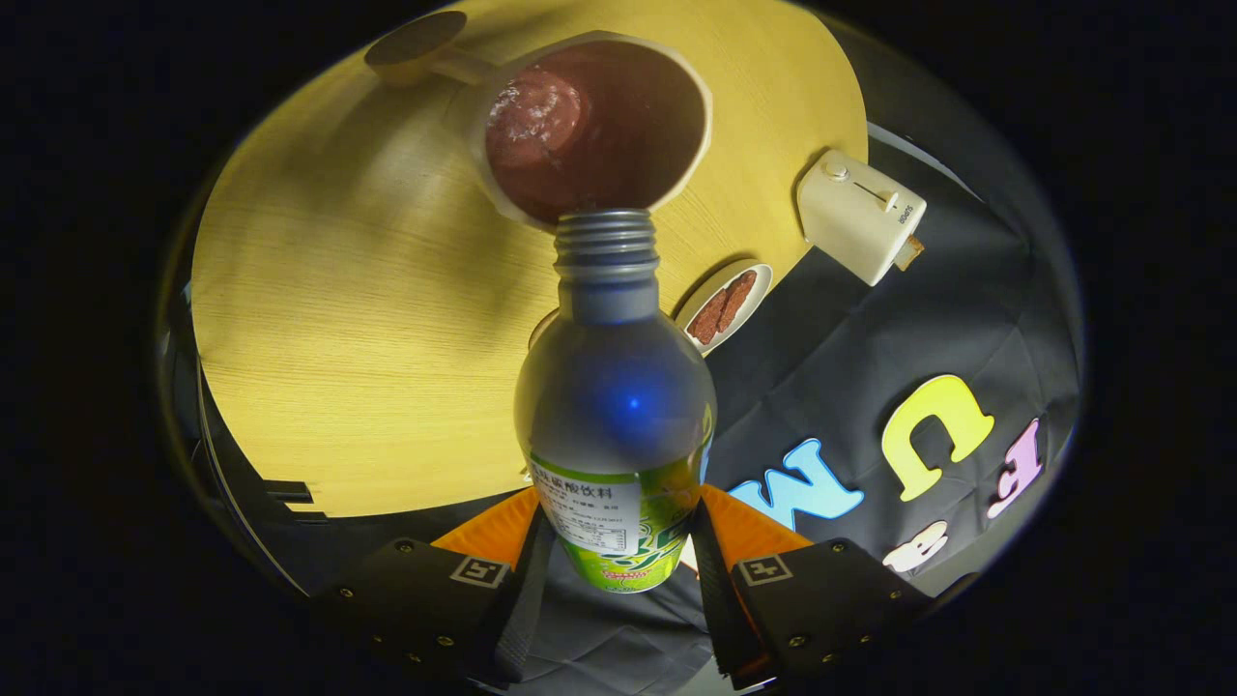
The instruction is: Take the bottle from table, then pour the juice into the cup, finally place the bottle on the coaster
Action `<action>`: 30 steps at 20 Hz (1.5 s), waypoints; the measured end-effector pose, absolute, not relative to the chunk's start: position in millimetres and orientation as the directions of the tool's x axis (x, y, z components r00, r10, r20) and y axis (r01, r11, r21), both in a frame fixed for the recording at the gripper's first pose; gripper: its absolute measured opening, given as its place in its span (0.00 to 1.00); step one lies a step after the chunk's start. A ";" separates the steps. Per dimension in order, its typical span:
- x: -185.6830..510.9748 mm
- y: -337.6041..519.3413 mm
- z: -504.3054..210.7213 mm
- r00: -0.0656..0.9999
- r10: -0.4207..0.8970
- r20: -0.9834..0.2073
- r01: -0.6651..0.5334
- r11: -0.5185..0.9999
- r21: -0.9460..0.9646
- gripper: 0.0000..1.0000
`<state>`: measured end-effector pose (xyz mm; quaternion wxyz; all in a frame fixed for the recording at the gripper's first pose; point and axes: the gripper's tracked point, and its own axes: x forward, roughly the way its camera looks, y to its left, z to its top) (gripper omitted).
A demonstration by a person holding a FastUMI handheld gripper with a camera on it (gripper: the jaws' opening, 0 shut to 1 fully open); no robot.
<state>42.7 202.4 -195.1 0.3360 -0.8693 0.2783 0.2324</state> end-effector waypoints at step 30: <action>-1.4 203.9 -243.7 0.538 -0.010 -0.843 -0.836 0.121 -0.535 0.71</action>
